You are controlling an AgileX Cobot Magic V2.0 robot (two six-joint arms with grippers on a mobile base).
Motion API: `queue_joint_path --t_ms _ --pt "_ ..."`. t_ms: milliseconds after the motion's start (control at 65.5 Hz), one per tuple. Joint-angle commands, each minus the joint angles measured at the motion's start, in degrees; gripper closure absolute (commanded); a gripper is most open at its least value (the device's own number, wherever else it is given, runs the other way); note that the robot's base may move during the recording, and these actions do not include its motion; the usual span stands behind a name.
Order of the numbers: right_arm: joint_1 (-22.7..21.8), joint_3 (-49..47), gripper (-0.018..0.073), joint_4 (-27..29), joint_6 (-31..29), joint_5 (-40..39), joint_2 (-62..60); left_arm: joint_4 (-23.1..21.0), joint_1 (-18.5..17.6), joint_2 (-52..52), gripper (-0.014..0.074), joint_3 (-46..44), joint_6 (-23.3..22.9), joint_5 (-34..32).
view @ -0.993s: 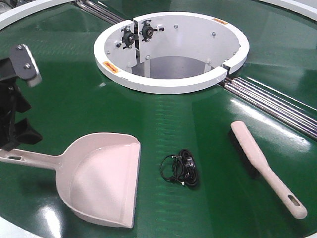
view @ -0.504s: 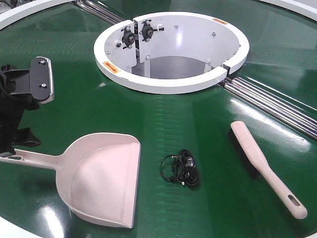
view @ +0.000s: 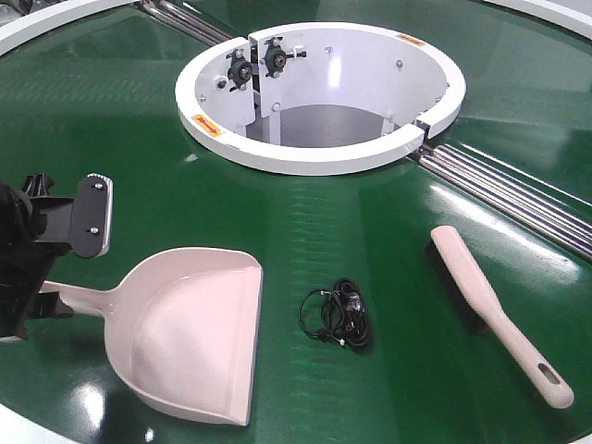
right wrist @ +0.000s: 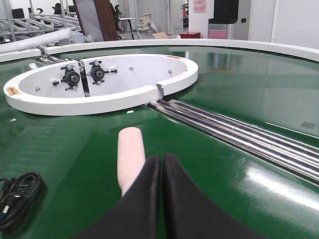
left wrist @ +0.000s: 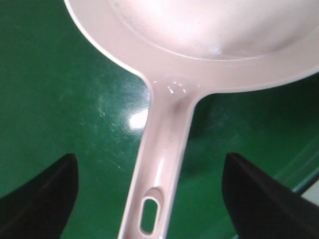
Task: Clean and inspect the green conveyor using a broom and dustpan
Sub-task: 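Lower the left gripper onto the pink dustpan handle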
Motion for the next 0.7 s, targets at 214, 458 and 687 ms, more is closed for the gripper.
queue_joint_path --t_ms 214,458,687 --pt "-0.2 1.2 0.0569 -0.5 -0.4 -4.2 -1.1 -0.3 -0.5 2.9 0.0037 -0.8 2.1 -1.2" --pt "-0.2 1.2 0.0569 -0.5 -0.4 -4.2 -1.1 -0.2 -0.6 5.7 0.0071 -0.8 2.9 -3.4" --pt "-0.2 1.2 0.0569 -0.5 -0.4 -4.2 -1.1 0.0 -0.9 8.1 0.0202 -0.9 5.6 -3.9"
